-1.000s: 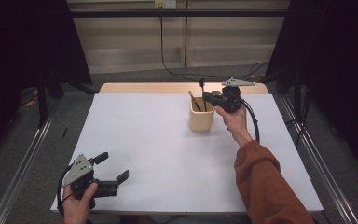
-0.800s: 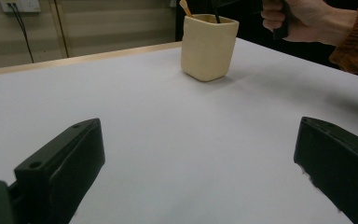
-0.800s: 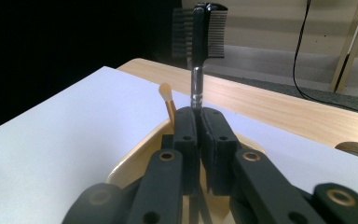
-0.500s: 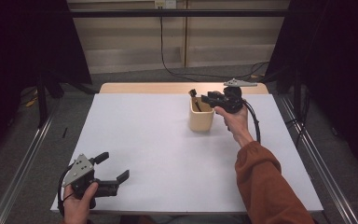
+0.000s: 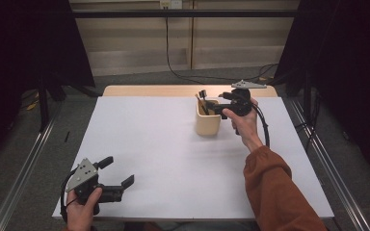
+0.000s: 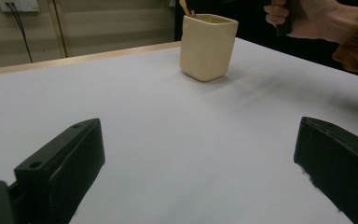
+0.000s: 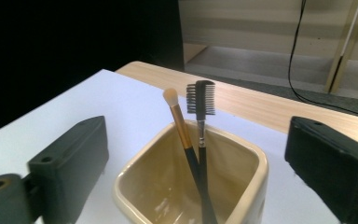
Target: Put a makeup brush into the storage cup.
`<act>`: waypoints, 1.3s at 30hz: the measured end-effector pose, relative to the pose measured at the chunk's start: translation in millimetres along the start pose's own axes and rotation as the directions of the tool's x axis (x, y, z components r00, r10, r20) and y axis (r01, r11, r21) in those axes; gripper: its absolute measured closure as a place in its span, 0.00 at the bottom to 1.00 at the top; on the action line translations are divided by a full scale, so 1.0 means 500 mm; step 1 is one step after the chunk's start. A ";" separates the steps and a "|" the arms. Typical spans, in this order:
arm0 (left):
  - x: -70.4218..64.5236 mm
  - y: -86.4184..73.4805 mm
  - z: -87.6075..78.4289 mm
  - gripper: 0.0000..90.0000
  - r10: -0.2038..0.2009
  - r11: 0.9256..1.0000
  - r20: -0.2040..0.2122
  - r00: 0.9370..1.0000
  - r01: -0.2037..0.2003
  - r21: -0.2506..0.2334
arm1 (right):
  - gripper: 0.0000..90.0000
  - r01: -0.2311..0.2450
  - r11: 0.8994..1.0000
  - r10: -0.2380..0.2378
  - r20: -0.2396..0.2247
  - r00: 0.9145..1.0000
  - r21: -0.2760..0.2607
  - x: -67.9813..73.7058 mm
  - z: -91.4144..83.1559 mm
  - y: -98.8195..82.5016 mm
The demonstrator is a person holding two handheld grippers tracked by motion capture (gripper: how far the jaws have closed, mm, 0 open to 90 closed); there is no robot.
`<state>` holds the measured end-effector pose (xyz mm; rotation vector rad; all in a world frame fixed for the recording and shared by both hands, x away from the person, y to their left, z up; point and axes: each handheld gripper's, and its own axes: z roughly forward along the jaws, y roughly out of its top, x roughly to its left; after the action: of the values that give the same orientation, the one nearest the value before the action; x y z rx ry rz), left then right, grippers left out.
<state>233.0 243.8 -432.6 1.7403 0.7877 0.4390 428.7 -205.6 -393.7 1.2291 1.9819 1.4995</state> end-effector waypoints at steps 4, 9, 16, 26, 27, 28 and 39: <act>0.000 0.000 0.000 0.02 -0.003 1.000 -0.001 1.000 0.003 -0.002 | 0.03 -0.024 1.000 0.024 0.017 1.000 -0.012 0.000 -0.011 0.002; -0.002 -0.001 -0.001 0.02 0.002 1.000 0.002 1.000 -0.002 -0.004 | 0.02 -0.011 1.000 0.011 0.007 1.000 -0.024 0.009 -0.023 0.006; -0.001 0.000 -0.001 0.02 0.005 1.000 0.002 1.000 -0.005 -0.005 | 0.02 0.009 0.999 -0.009 -0.013 1.000 -0.036 0.020 -0.036 0.001; -0.001 -0.001 -0.003 0.02 0.005 1.000 -0.002 1.000 -0.005 -0.008 | 0.02 0.020 0.998 -0.020 0.000 1.000 -0.067 0.024 -0.057 -0.006; -0.001 -0.001 -0.004 0.02 0.005 1.000 -0.002 1.000 -0.005 -0.006 | 0.02 0.023 0.997 -0.023 0.003 1.000 -0.067 0.025 -0.059 -0.007; -0.001 -0.001 -0.004 0.02 0.003 1.000 -0.003 1.000 -0.003 -0.008 | 0.01 0.026 0.997 -0.025 0.007 1.000 -0.067 0.026 -0.062 -0.009; 0.002 0.003 -0.009 0.02 0.002 1.000 -0.018 1.000 -0.002 -0.023 | 0.01 0.021 0.996 -0.019 0.024 1.000 -0.081 0.028 -0.089 -0.028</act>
<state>231.2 247.5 -430.1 1.7180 0.7911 0.4637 382.9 -221.0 -387.3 1.1842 1.8937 1.5334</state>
